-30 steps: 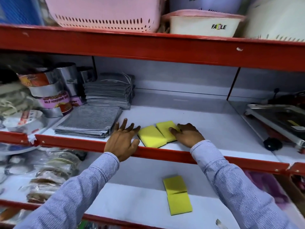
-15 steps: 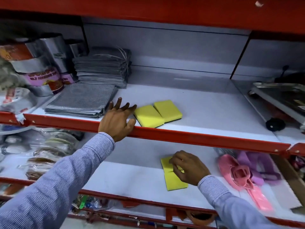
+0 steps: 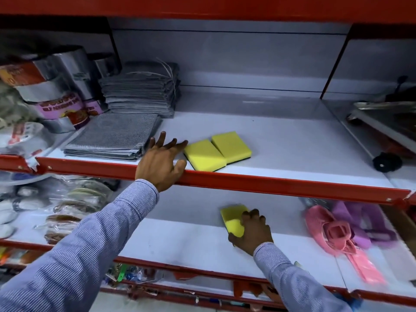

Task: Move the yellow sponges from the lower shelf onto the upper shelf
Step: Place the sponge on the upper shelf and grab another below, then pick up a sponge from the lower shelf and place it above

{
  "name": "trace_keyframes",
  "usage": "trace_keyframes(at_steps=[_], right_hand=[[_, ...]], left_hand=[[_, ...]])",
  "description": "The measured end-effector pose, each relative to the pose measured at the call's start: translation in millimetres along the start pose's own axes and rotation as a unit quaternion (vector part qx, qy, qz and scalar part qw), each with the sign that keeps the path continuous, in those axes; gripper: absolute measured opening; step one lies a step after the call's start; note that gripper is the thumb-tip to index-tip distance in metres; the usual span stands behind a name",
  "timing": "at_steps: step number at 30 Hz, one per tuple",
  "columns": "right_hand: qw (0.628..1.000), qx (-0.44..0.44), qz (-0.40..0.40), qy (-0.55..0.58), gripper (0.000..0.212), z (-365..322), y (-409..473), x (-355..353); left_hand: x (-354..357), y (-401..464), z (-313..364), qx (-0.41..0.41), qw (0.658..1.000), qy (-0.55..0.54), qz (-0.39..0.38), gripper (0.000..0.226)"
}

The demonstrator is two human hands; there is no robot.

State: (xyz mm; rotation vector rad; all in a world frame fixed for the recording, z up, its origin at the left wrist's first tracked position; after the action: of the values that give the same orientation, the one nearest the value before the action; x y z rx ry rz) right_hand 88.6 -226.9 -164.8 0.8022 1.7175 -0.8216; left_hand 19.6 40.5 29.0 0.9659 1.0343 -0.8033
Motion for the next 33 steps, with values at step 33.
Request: trace_keyframes(at_steps=[33], right_hand=[[0.752, -0.513, 0.410, 0.055, 0.009, -6, -49, -222]], left_hand=[[-3, -3, 2, 0.006, 1.000, 0.007, 0.000, 0.081]])
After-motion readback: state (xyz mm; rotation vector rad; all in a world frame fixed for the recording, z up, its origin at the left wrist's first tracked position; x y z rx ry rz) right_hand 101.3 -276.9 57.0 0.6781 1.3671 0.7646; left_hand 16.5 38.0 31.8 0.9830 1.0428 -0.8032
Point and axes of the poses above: each hand's wrist, its own y-axis towards the middle knuckle, its own x-axis out of the palm, z = x × y, the point moved 3 cm from there along y, towards the middle knuckle, and after that the axes turned 7 degrees about -x, right-handed, at the moved point
